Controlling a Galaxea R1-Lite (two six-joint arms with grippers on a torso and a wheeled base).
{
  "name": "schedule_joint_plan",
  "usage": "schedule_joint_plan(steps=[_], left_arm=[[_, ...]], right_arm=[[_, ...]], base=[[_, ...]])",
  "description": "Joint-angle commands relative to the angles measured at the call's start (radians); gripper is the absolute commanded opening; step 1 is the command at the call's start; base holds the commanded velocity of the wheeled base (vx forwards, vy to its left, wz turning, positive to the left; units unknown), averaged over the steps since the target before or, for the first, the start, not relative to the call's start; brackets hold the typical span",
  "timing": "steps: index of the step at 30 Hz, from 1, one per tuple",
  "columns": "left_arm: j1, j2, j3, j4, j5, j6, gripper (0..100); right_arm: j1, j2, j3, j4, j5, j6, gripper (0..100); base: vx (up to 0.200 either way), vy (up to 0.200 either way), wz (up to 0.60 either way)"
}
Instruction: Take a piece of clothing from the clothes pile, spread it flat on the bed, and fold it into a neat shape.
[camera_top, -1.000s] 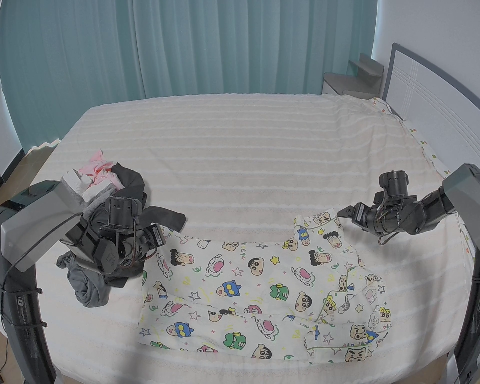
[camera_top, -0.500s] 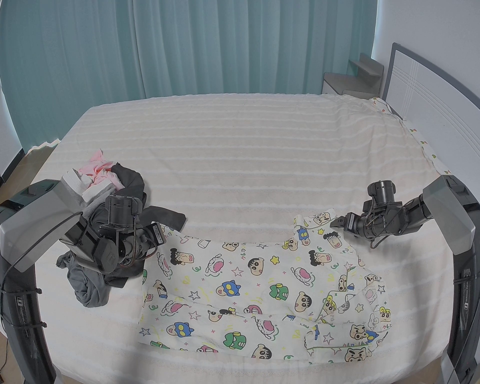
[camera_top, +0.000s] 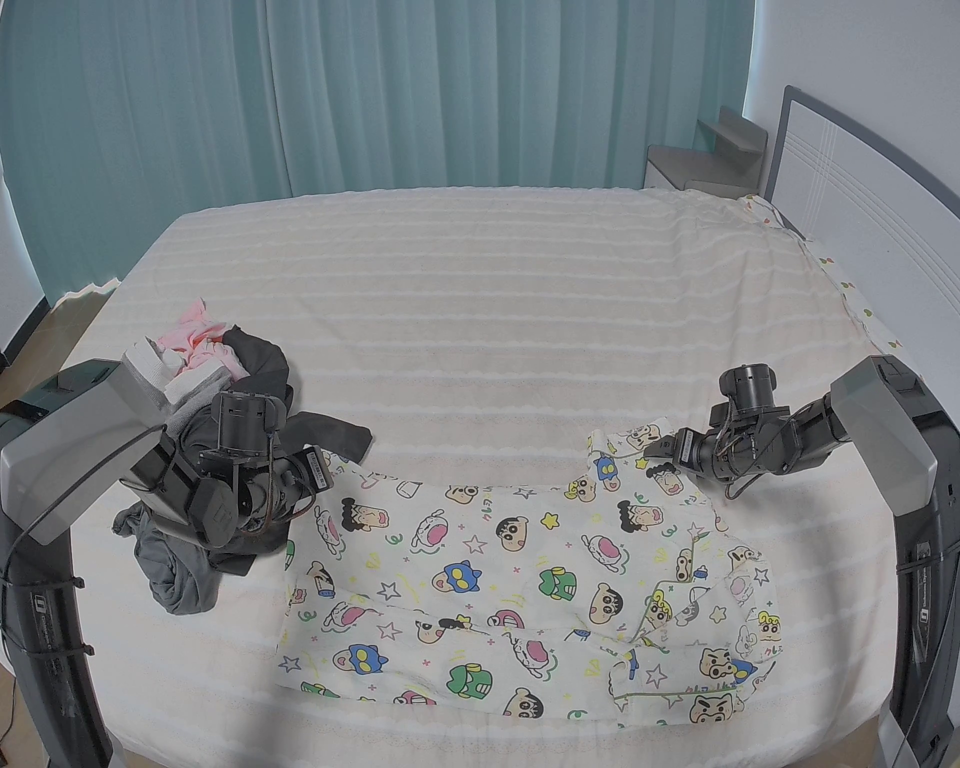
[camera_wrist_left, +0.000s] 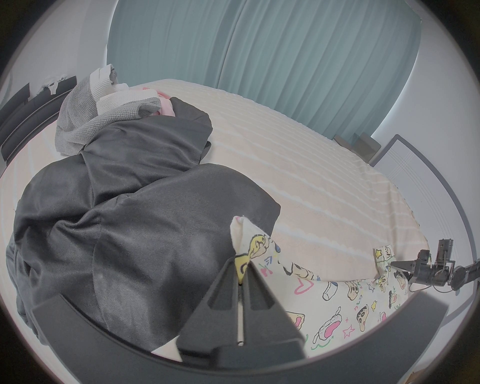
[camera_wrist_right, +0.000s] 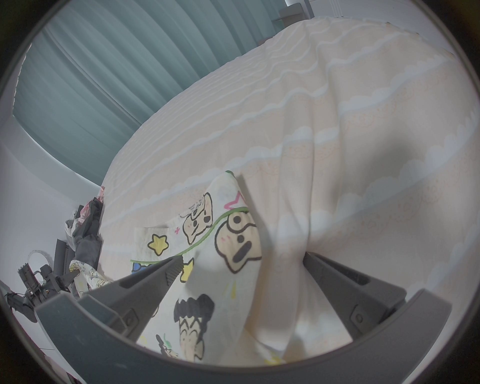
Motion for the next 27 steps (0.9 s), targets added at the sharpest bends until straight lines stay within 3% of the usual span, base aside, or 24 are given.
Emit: schedule_joint_plan(steps=[1,12,27], left_arm=[[0.001,0.000,0.004,-0.001,0.000,-0.001,0],[0.004,-0.005,0.019,-0.002,0.000,-0.001,0],[0.009,-0.005,0.024,-0.004,0.000,-0.001,0]], right_arm=[[0.002,-0.036,0.015,0.001,0.001,0.005,100],[-0.005,-0.139,0.144,-0.011,0.003,-0.001,100],[-0.001,-0.173,0.146,-0.013,0.009,0.004,100]], base=[[0.000,0.000,0.00],[0.000,0.000,0.00],[0.000,0.000,0.00]])
